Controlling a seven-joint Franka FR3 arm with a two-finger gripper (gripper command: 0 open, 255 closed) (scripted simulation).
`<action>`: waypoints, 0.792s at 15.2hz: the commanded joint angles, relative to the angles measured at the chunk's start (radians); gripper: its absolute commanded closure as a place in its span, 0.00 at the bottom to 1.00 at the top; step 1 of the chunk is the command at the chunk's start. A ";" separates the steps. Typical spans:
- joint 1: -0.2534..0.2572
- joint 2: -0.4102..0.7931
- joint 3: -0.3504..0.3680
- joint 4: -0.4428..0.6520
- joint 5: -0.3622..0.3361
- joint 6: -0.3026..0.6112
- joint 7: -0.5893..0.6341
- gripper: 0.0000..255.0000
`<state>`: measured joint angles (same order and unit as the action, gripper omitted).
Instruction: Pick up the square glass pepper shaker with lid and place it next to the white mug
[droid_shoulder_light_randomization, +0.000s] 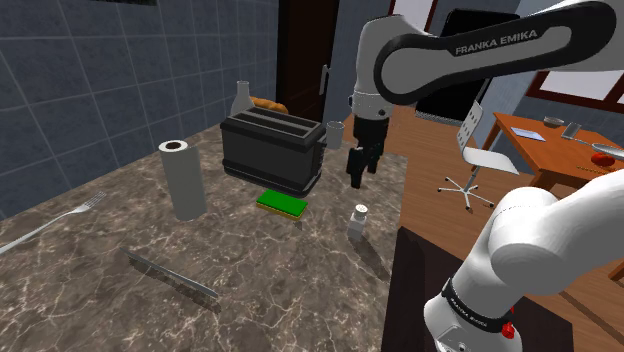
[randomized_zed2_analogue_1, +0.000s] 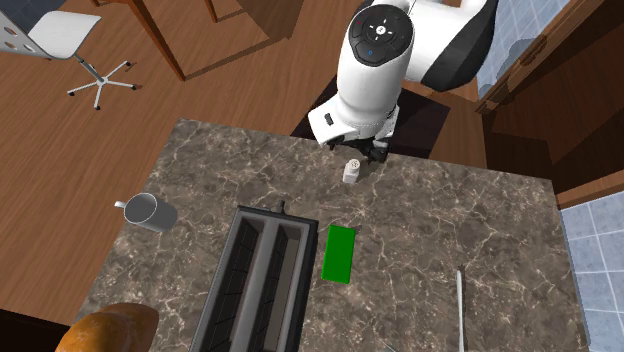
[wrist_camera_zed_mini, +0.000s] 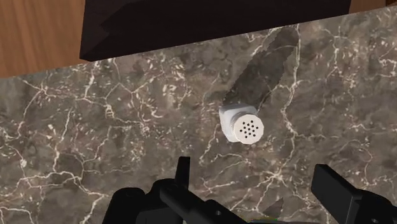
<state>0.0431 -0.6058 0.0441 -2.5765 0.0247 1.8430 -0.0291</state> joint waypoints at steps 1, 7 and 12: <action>0.009 0.047 0.021 -0.026 -0.001 0.054 0.015 0.00; 0.021 0.166 0.059 -0.088 -0.013 0.192 0.042 0.00; 0.020 0.196 0.060 -0.138 -0.014 0.271 0.044 0.00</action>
<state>0.0615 -0.4139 0.1024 -2.7000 0.0088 2.0949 0.0124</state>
